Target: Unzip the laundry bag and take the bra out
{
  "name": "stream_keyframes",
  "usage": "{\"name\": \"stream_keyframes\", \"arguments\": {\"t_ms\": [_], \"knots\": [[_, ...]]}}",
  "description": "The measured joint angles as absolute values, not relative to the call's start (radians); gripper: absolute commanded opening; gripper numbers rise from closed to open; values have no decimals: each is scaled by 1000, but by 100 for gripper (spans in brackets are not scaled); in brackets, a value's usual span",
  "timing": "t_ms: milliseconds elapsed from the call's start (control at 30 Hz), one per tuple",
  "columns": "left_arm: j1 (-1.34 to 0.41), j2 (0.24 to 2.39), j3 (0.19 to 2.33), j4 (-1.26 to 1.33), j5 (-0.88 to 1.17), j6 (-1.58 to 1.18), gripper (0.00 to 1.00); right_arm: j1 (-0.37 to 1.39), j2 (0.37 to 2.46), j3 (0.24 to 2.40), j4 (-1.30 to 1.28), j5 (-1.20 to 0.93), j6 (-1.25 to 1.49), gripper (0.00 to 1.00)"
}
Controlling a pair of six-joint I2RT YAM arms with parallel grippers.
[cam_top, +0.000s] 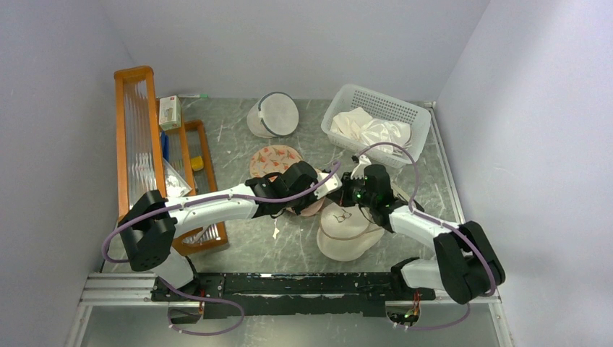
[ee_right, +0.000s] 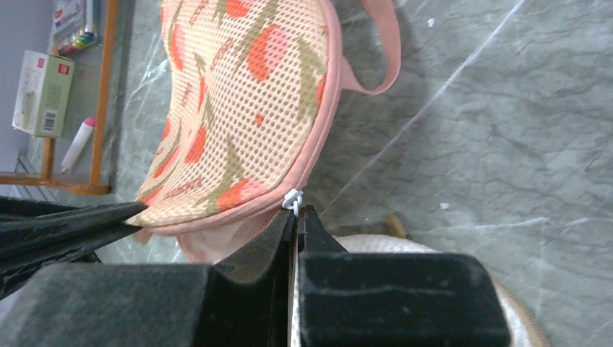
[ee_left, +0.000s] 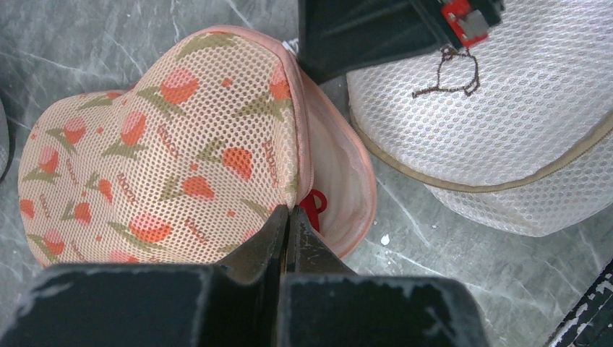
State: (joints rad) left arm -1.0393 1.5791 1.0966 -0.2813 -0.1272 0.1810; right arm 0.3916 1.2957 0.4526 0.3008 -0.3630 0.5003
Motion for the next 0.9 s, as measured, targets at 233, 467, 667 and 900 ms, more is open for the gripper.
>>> {"name": "stream_keyframes", "arguments": {"t_ms": [233,467,667,900], "knots": [[-1040,1582,1097,-277,-139,186,7,339,1444,574,267,-390,433,0],[-1040,1583,1097,-294,-138,193,56,365,1450,579,265,-421,422,0],[-1040,1579,1097,-310,-64,195,65,454,1291,508,263,-416,445,0],[-1041,1574,1102,-316,-48,194,58,547,1196,425,301,-392,522,0]]}}
